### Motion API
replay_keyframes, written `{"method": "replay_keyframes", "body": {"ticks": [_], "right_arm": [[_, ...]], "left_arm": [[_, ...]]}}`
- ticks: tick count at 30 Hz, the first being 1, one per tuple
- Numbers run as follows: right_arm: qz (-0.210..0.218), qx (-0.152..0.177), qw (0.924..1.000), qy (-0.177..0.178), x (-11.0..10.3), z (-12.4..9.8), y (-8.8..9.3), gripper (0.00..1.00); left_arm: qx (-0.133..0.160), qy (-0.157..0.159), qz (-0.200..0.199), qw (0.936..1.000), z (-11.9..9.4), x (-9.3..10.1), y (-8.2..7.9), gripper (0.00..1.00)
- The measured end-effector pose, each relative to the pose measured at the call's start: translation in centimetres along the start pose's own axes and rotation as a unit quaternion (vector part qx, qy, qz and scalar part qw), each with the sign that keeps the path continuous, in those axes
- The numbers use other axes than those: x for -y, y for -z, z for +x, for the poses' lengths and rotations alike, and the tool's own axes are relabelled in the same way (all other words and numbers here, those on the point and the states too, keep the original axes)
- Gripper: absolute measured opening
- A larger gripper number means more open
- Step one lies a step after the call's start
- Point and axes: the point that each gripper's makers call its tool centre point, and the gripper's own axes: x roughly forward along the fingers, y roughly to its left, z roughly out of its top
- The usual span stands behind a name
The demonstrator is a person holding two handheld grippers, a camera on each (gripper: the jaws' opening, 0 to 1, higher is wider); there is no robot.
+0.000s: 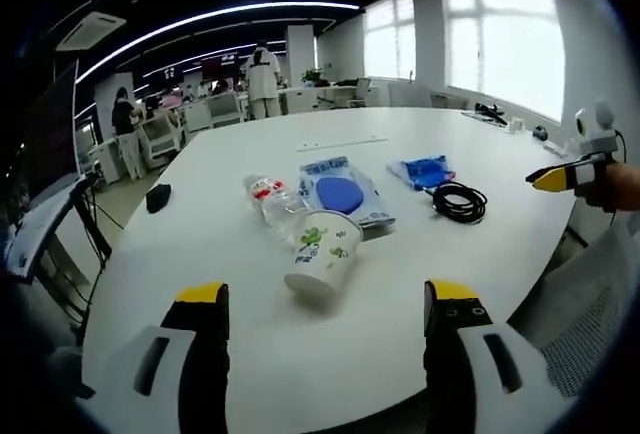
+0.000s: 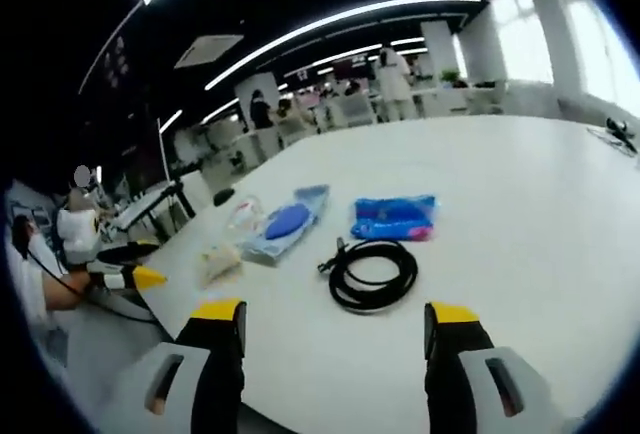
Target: Arrange the tabletop items into an orderly group along one side of the table until the central work area is clear of visible clutter.
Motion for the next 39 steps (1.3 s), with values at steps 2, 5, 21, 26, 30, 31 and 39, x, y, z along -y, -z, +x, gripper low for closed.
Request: {"method": "replay_keyframes", "body": {"ticks": [2, 5, 21, 26, 30, 31, 39], "right_arm": [[0.003, 0.012, 0.9999, -0.01, 0.2, -0.2, -0.7, 0.76], [-0.003, 0.017, 0.9998, -0.011, 1.2, -0.1, -1.2, 0.77], [0.056, 0.036, 0.9964, 0.052, 2.0, -3.7, 0.2, 0.79], [0.057, 0.013, 0.9975, 0.039, 0.8, -3.1, 0.3, 0.79], [0.08, 0.025, 0.9961, 0.027, -0.7, -3.1, -0.3, 0.79], [0.082, 0.027, 0.9959, 0.027, -0.9, -3.1, -0.3, 0.79], [0.062, 0.002, 0.9978, 0.023, -2.4, -3.0, 0.2, 0.78]], "left_arm": [[-0.006, -0.003, 0.005, 1.0, 0.1, -0.1, 0.3, 0.81], [-0.004, -0.01, 0.004, 0.9999, 0.2, -0.7, 0.3, 0.81], [0.026, 0.023, -0.015, 0.9993, 0.0, 0.7, -0.9, 0.82], [0.029, 0.034, -0.021, 0.9988, -0.1, 1.2, -1.1, 0.82], [0.047, 0.043, -0.022, 0.9977, -0.6, 1.6, -1.8, 0.82], [0.049, 0.044, -0.023, 0.9976, -0.7, 1.6, -1.8, 0.82], [0.068, 0.062, -0.058, 0.9941, -0.7, 1.5, -2.8, 0.83]]}}
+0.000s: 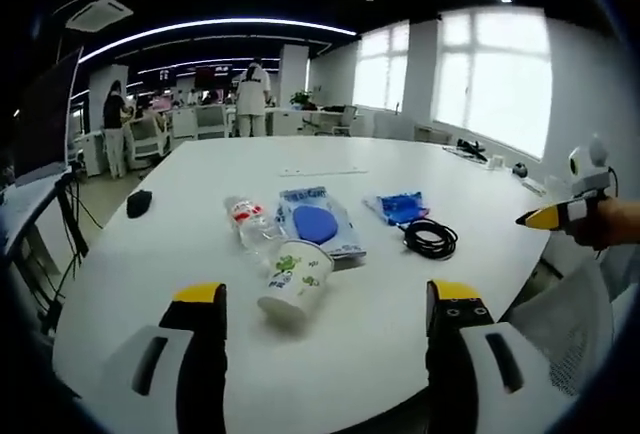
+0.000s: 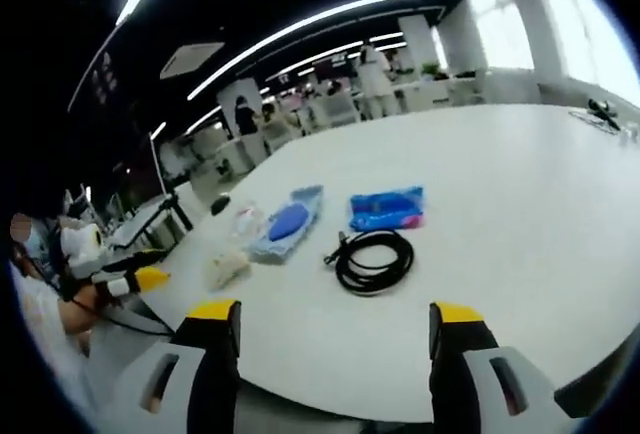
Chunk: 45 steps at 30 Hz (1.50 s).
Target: Arrange the tabletop items into an orderly group along one side of the table until the central work area is clear of visible clutter.
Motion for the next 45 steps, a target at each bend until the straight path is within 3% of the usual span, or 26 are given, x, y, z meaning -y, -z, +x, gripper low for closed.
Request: {"method": "replay_keyframes", "body": {"ticks": [5, 7, 9, 16, 19, 21, 24, 26, 33, 37, 39, 45], "right_arm": [[0.021, 0.01, 0.9997, 0.007, 0.5, -0.3, -0.1, 0.76], [0.028, 0.011, 0.9995, 0.012, 0.7, -0.6, 0.1, 0.76], [0.034, 0.009, 0.9992, 0.02, 0.8, -0.9, 0.3, 0.76], [0.041, -0.003, 0.9988, 0.027, 0.5, -0.9, 1.2, 0.76], [0.053, 0.003, 0.9982, 0.026, 0.4, -0.8, 1.1, 0.75], [0.048, -0.001, 0.9985, 0.026, 0.2, -0.6, 1.0, 0.75], [-0.015, -0.039, 0.9987, 0.029, 0.1, -0.2, 1.8, 0.73], [-0.011, -0.035, 0.999, 0.024, -0.7, 0.1, 1.7, 0.73], [0.007, -0.029, 0.9993, 0.025, -0.6, 0.2, 1.4, 0.72], [0.012, -0.035, 0.9988, 0.031, -0.2, 0.1, 1.9, 0.7], [0.015, -0.037, 0.9986, 0.036, -0.1, -0.1, 2.0, 0.7], [0.026, -0.038, 0.9978, 0.049, 0.8, -0.6, 2.6, 0.7]], "left_arm": [[0.0, 0.004, -0.02, 0.9998, 0.1, -0.1, -0.1, 0.83], [0.009, 0.014, -0.055, 0.9983, 0.1, 0.3, -0.6, 0.84], [0.014, 0.01, -0.072, 0.9973, 0.0, -0.7, -0.7, 0.86], [-0.003, 0.004, -0.074, 0.9972, -0.3, -1.5, -0.8, 0.85], [-0.011, 0.012, -0.087, 0.9961, -0.1, -1.8, -0.9, 0.85], [-0.017, 0.03, -0.117, 0.9925, 0.2, -1.1, -1.1, 0.85], [-0.012, 0.024, -0.123, 0.9921, 0.7, -2.3, -1.9, 0.84], [-0.012, 0.02, -0.117, 0.9929, 1.3, -2.5, -2.3, 0.84], [-0.029, 0.022, -0.118, 0.9923, 3.8, -3.5, -3.6, 0.84], [-0.044, 0.022, -0.112, 0.9925, 5.4, -5.4, -4.3, 0.77], [-0.05, 0.022, -0.116, 0.9917, 5.7, -5.4, -4.5, 0.74], [-0.055, 0.017, -0.138, 0.9887, 7.9, -6.0, -5.3, 0.78]]}}
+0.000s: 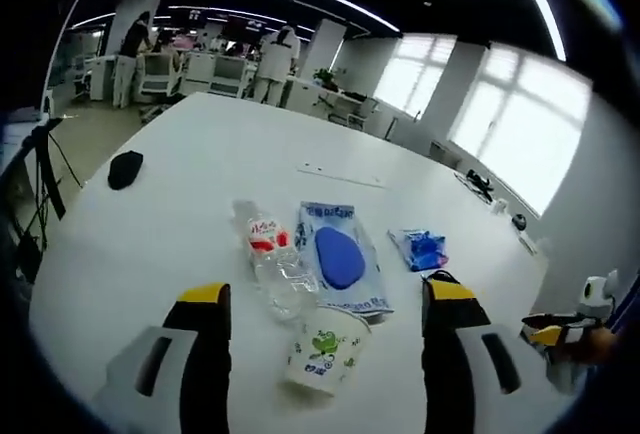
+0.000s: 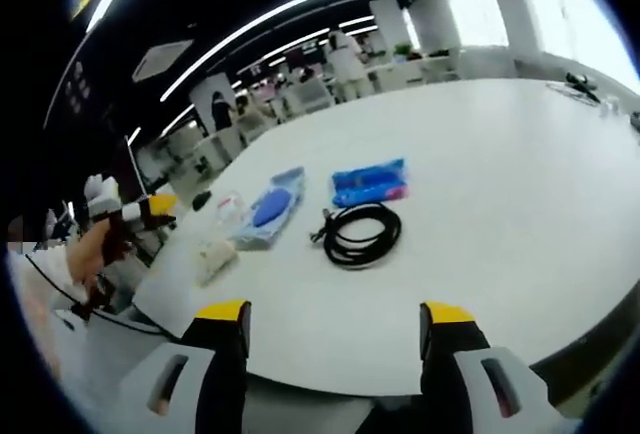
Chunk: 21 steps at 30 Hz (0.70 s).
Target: Arrange the tabletop items into an orderly group along one side of the table until the central work area is clear of visible clutter.
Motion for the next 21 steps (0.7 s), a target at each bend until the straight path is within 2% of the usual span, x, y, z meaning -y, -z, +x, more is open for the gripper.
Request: {"method": "replay_keyframes", "body": {"ticks": [6, 10, 13, 16, 19, 21], "right_arm": [[0.009, -0.005, 0.9999, 0.011, 0.6, -0.5, 0.7, 0.69], [0.017, -0.011, 0.9997, 0.016, 0.9, -0.4, 0.9, 0.69], [0.02, -0.011, 0.9996, 0.015, 0.8, -0.1, 0.8, 0.68], [0.026, -0.011, 0.9995, 0.012, 0.5, 0.3, 0.7, 0.68], [0.026, -0.013, 0.9995, 0.011, 0.4, 0.5, 0.6, 0.68], [0.027, -0.016, 0.9995, 0.009, 0.3, 0.6, 0.8, 0.68]], "left_arm": [[-0.013, -0.012, -0.003, 0.9998, 2.2, -0.7, -1.1, 0.77], [-0.022, -0.023, -0.031, 0.999, 4.4, -1.5, -1.5, 0.76], [-0.037, -0.026, -0.074, 0.9962, 5.3, -1.3, -1.2, 0.74], [-0.06, -0.037, -0.09, 0.9935, 6.2, -1.8, -0.6, 0.7], [-0.062, -0.044, -0.091, 0.993, 6.8, -2.1, -0.6, 0.69], [-0.075, -0.049, -0.091, 0.9918, 7.4, -2.4, -0.2, 0.68]]}}
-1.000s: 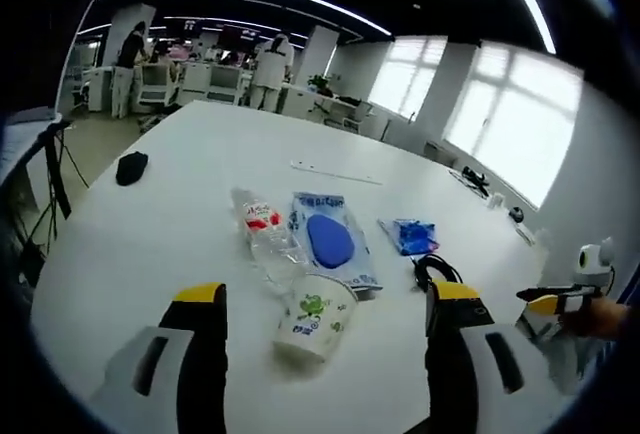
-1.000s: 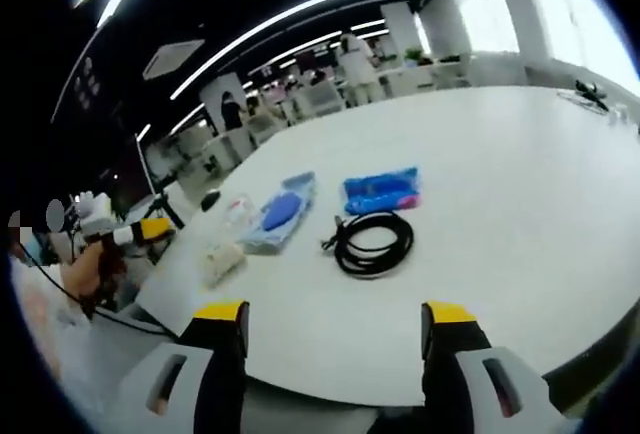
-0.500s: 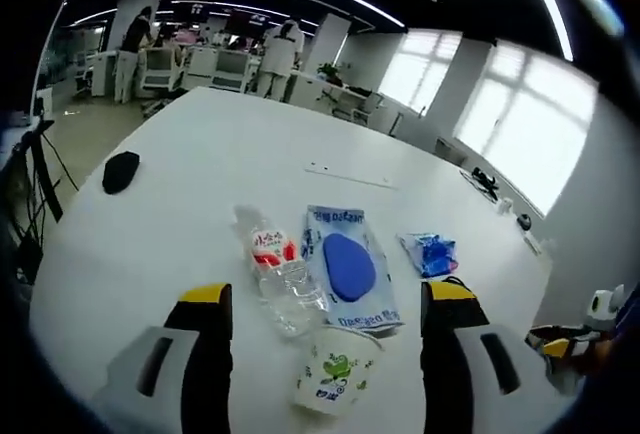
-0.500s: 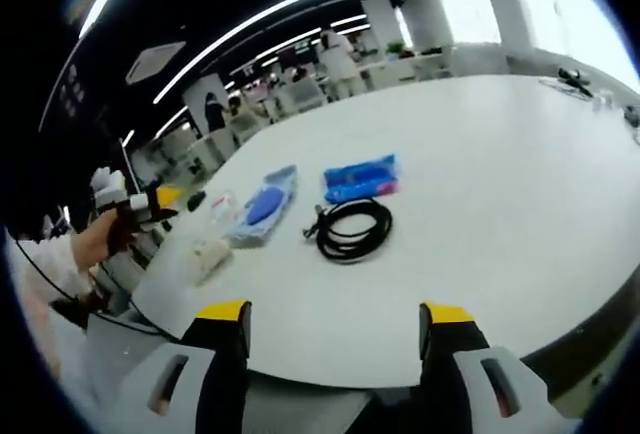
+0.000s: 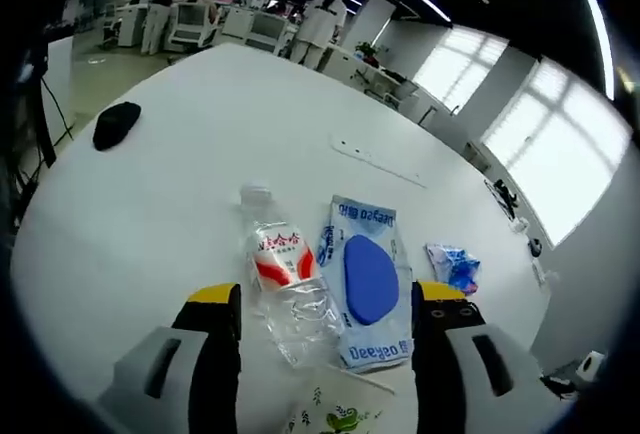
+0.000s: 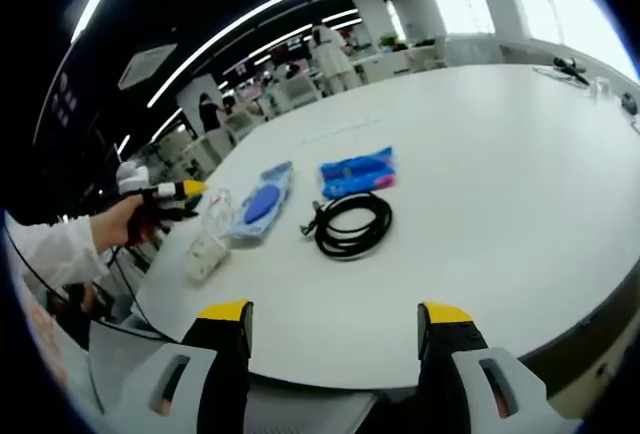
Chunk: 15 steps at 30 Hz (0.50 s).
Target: Arrange the tabletop items into an orderly group along one side of the table until the central work area is clear of visible clutter.
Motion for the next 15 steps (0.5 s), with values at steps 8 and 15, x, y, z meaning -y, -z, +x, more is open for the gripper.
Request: {"method": "replay_keyframes", "body": {"ticks": [8, 15], "right_arm": [[0.01, -0.009, 0.9999, 0.008, 0.5, 0.1, 0.7, 0.66], [0.021, -0.017, 0.9996, 0.009, 1.0, 0.6, 0.8, 0.66]], "left_arm": [[-0.014, -0.022, -0.021, 0.9994, 2.1, -1.4, -0.2, 0.68], [-0.036, -0.037, -0.039, 0.9979, 3.9, -2.0, 0.5, 0.64]]}}
